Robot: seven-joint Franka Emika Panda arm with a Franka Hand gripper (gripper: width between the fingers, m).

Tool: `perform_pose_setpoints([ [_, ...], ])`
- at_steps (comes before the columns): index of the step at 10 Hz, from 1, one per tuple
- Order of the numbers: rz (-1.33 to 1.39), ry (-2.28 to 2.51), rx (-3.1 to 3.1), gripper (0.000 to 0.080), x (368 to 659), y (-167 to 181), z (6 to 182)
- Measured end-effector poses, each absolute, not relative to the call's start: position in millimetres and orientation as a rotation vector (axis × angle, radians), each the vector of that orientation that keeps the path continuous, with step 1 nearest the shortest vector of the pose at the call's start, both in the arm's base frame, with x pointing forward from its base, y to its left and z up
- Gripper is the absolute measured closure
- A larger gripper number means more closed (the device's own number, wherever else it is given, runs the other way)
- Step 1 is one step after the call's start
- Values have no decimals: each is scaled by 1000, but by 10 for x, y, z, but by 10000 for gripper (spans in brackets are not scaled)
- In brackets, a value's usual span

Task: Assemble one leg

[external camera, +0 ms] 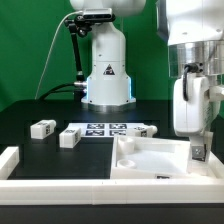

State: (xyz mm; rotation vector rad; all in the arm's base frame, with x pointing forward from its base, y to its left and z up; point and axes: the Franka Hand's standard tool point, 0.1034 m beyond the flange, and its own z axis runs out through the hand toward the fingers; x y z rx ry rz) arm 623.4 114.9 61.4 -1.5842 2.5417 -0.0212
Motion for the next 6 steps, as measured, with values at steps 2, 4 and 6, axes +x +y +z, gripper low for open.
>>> perform_pose_setpoints([
  [2,-18,2517,-1618,288,6227,1174,600],
  [4,-18,2516,-1620,179,6226,1173,597],
  [6,-18,2516,-1621,159,6224,1173,593],
])
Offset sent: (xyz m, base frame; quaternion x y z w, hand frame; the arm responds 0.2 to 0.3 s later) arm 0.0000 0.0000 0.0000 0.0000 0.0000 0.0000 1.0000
